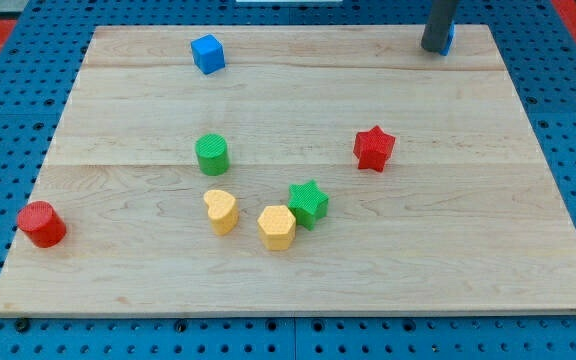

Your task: Point your arm at the red star

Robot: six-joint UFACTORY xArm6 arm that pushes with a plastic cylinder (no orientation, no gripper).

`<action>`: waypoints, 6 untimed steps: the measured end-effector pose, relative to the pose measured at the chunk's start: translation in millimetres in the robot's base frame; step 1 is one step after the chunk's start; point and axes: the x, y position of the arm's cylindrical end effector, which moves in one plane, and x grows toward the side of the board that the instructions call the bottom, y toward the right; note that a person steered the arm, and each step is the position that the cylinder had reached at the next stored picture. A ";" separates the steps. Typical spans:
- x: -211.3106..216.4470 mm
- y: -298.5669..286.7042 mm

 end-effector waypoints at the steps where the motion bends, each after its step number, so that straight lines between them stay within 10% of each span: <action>1: 0.6 0.0; 4: 58.7 0.2; 6: 186.4 42.2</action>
